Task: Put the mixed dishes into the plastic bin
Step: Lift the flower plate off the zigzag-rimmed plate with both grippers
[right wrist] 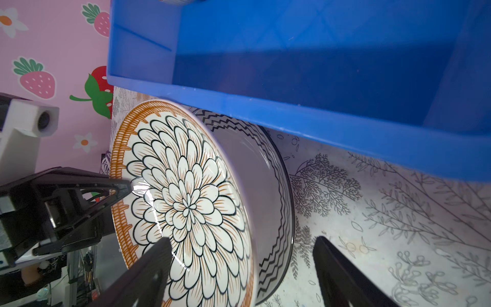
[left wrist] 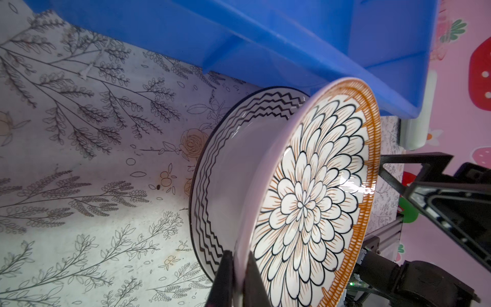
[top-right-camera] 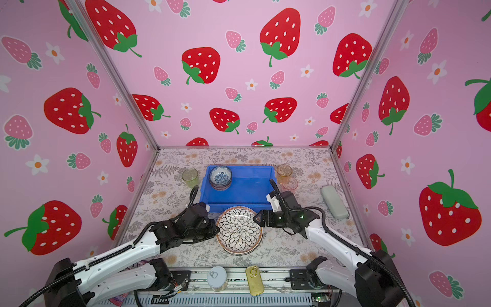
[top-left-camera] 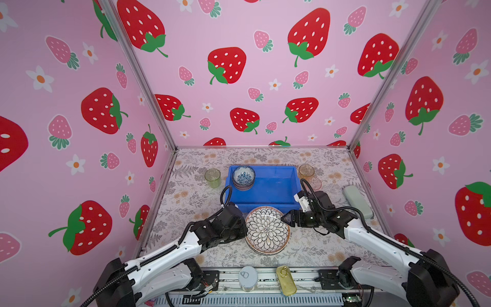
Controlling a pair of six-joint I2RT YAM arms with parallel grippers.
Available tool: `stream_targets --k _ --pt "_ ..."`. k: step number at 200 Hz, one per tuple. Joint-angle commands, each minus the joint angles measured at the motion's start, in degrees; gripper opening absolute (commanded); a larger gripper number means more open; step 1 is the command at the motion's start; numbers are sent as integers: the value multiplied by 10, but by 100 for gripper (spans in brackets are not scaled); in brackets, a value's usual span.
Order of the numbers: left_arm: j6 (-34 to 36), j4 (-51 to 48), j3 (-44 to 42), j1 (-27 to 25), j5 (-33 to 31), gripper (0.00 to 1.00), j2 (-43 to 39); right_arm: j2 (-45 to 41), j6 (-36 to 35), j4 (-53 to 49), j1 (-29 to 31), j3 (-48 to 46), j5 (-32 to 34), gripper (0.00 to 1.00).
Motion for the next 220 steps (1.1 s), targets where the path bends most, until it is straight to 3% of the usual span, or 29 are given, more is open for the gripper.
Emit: stream_targets --k 1,111,141,220 --pt "-19 69 14 -1 20 0 -21 -8 -10 -17 -3 12 -17 83" --pt "-16 97 29 -2 28 0 -11 5 -12 -4 -2 11 -43 52" --pt "-17 103 28 -1 28 0 -7 7 -11 -1 -3 9 -41 38" --pt "-18 108 26 -1 28 0 -7 8 -5 11 -4 4 -48 22"
